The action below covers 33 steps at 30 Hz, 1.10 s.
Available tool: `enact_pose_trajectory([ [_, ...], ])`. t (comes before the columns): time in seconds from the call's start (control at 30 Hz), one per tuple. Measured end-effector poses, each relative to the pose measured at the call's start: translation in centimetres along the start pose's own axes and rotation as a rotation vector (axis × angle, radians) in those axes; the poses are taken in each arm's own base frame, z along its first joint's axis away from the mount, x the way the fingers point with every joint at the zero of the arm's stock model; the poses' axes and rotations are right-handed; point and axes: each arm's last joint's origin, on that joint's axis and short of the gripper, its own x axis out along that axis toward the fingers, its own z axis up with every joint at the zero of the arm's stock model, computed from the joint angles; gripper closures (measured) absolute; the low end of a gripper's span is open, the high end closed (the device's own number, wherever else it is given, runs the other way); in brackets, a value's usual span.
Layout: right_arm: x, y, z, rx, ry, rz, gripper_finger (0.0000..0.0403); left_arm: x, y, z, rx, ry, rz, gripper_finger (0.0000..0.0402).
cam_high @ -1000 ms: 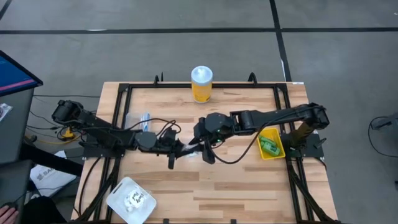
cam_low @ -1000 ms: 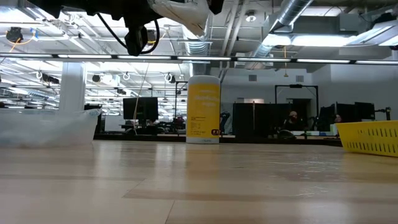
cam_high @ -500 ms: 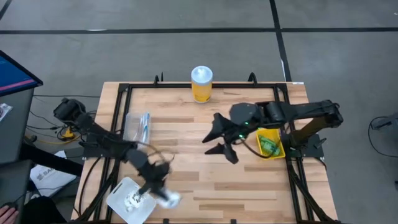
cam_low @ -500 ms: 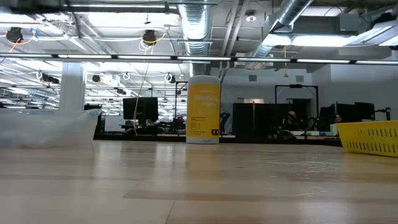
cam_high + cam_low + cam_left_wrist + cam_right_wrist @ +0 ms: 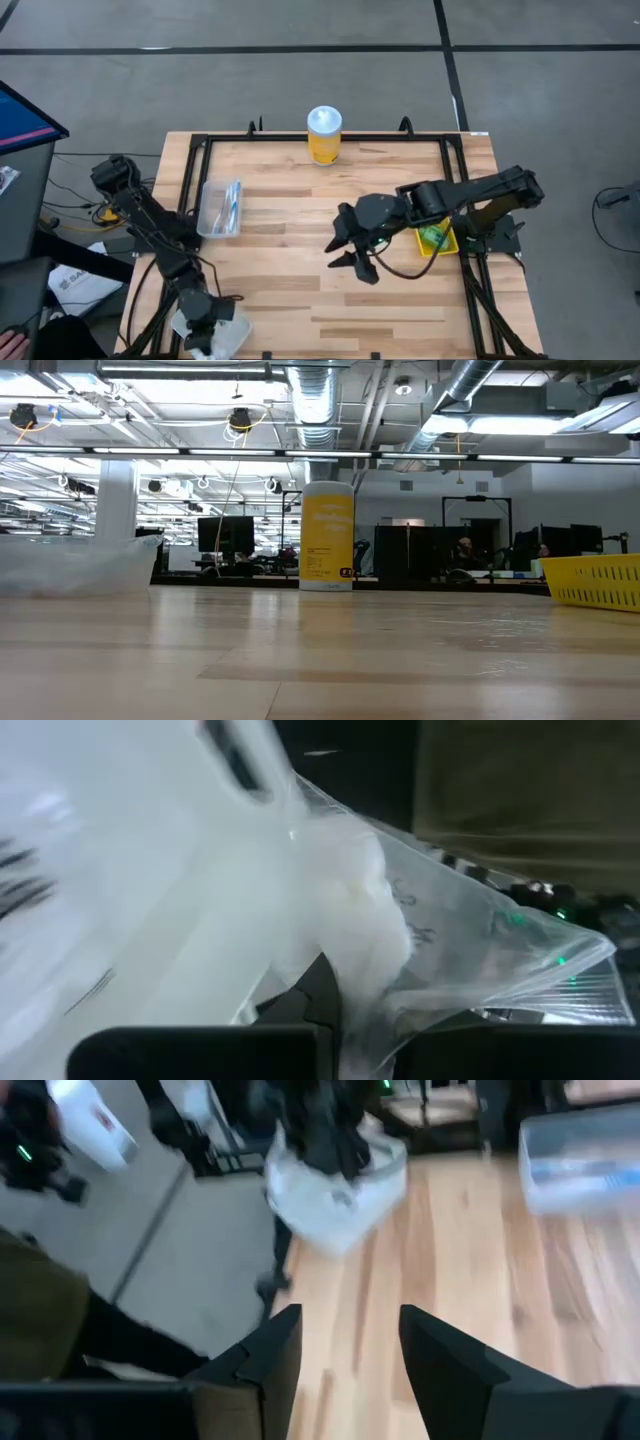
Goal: Pick & Place Travel size toiletries
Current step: Put the white cotton pack into the white bin
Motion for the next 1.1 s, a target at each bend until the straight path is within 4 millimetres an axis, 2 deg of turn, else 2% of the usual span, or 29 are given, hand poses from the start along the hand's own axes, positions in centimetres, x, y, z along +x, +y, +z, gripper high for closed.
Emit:
enact_pose_trajectory([
  [0.2,2.2,-0.3,-0.1,0.017,0.013,0.003,0.0250,-2.4,0.1,-0.4,-0.050,-0.017,0.054,0.0385],
  [0.33,2.3,-0.2,-0.5,0.025,0.046,0.001,0.0249,-4.5,0.6,-0.7,-0.094,-0.089,0.129,0.0383],
  [0.5,2.3,-0.2,-0.6,0.044,0.059,-0.003,0.0243,-5.5,0.7,-1.0,-0.075,-0.169,0.150,0.0366],
  [0.77,2.3,0.0,-1.0,0.056,0.087,-0.009,0.0233,-5.2,0.9,-0.9,0.045,-0.152,0.182,0.0272],
  [0.97,2.3,0.0,-1.1,0.060,0.101,-0.013,0.0238,-5.1,0.8,-1.0,0.038,-0.148,0.180,0.0191],
  [1.1,2.3,-0.1,-1.2,0.063,0.116,-0.018,0.0243,-5.1,0.6,-1.1,-0.003,-0.146,0.155,0.0154],
])
